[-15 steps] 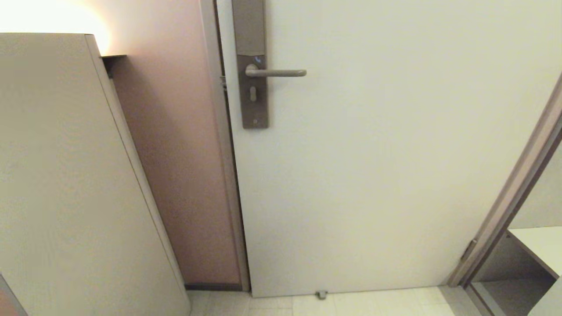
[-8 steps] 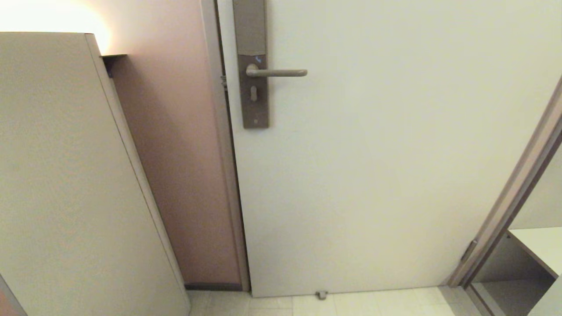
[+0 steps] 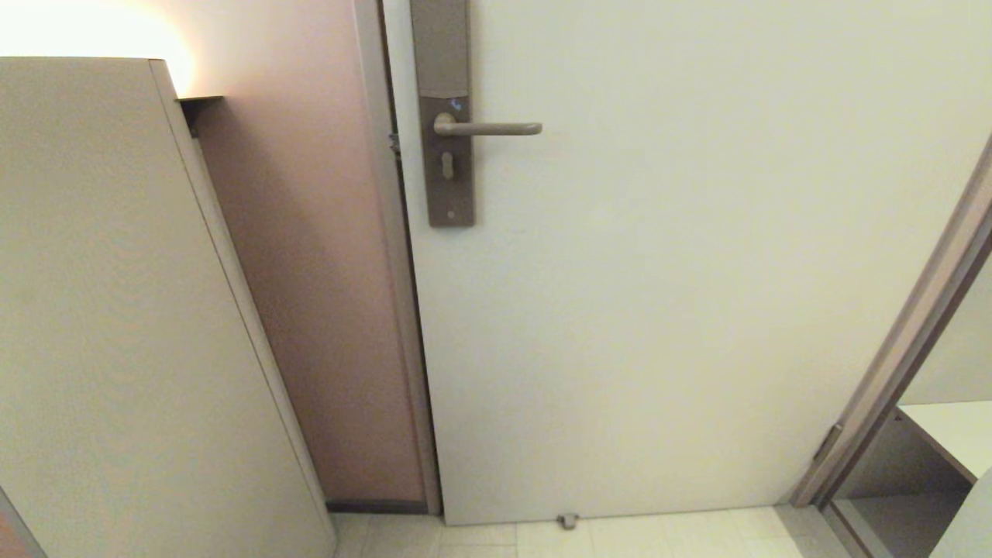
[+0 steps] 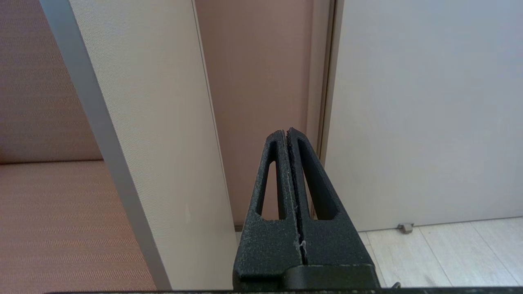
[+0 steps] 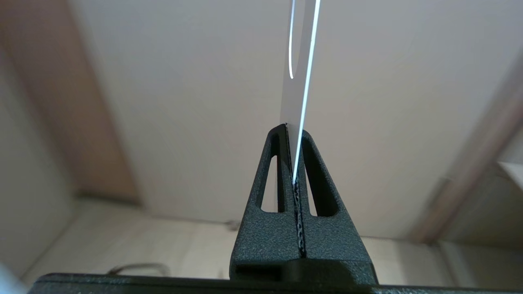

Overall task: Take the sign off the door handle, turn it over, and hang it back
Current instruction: Hang the sign back with the other side facing out

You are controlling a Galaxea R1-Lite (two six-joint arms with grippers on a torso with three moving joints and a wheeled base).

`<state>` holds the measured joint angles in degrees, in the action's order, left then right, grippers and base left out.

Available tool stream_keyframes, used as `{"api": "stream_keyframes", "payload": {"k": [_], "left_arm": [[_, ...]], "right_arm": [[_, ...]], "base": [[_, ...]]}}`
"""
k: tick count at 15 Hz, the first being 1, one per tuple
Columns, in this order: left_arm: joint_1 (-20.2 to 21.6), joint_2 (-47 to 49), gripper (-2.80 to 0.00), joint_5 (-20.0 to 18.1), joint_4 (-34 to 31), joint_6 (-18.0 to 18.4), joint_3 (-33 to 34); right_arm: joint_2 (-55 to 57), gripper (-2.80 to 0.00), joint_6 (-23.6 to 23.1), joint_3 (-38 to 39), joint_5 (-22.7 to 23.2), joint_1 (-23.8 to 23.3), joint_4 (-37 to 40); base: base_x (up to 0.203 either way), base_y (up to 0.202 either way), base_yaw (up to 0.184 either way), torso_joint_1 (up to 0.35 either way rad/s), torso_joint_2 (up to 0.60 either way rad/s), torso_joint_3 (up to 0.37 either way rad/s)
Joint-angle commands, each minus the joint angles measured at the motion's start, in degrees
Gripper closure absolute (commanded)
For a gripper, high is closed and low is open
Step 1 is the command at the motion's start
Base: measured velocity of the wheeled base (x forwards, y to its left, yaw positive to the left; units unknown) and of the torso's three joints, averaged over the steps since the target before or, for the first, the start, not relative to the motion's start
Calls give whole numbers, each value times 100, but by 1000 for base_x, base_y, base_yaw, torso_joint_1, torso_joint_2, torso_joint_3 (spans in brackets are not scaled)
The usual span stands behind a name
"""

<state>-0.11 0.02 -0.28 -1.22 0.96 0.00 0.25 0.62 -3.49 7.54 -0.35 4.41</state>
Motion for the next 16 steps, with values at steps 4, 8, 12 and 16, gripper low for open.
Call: {"api": "stream_keyframes", "payload": {"k": [4,8,12,16], "left_arm": [[2,-2,0,1,-1,0,0],[2,-2,0,1,-1,0,0],[-6,-2,0,1,-1,0,0],[2,-2,0,-5,-1,0,0]], "right_arm": [[528,0,-4,-277,670,2,26],[1577,0,12,-842,681,202,-115],[2778,0,22,-1617,691,258,-446],[4266,0,28,-2703,947,263,-761]], "base": [[0,0,0,0,0,0],[0,0,0,0,0,0],[0,0,0,0,0,0],[0,0,0,0,0,0]]}}
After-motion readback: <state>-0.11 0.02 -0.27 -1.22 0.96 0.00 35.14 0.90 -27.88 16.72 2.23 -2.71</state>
